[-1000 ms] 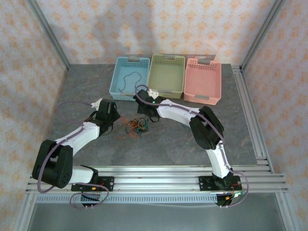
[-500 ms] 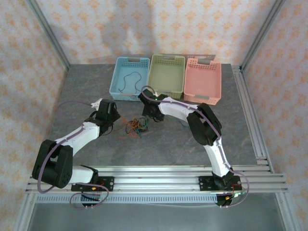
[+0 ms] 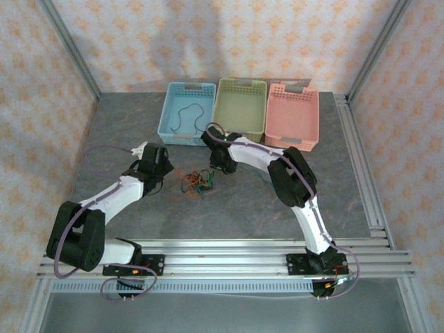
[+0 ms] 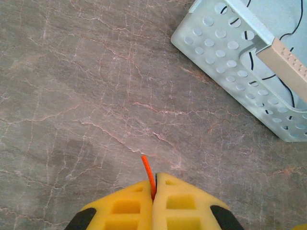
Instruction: Untangle the cables
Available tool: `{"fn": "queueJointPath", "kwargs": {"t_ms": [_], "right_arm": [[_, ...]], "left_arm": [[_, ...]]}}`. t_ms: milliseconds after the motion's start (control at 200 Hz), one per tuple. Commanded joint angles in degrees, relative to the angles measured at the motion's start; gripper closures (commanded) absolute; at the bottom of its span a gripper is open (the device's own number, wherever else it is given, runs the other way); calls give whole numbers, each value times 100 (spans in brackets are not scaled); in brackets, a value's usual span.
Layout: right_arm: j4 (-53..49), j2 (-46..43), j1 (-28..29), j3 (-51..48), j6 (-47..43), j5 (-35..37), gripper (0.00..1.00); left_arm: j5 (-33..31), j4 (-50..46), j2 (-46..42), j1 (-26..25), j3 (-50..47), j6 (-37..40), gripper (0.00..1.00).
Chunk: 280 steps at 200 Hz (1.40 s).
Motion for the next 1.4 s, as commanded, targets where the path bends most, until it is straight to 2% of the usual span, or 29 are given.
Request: {"fn": "queueJointPath", "kwargs": {"t_ms": [0,115,280,586,691,826,1026,1396], "right_arm": [[50,227,0,167,26,-182,75],[3,134,-9,186,-125,145,100],[857,-547,-44,-647,-481,460,100],[1859,-2406,-371,-2393,-1448,1839,100],[2134,-3101,-850,-3084,-1454,1865,100],[2473,-3931,-1759,-3915,-1337,1511,100],[2673,-4824,-2825,-4678,-1216,1371,100],[2664,-6153,-4766,-5632,-1146,801,100]], "left_arm": [[-199,-127,50,-19,139,-14,100],[-205,-132,46,-18,141,-23,100],[-218,-144,41,-8,144,-29,100],[-346,-196,-33,29,89,-116,100],[-444,-204,-175,134,-46,-241,100],[-261,-43,-280,405,-282,-432,100],[-97,44,-413,739,-520,-649,100],[-604,17,-1261,979,-1063,-937,100]]}}
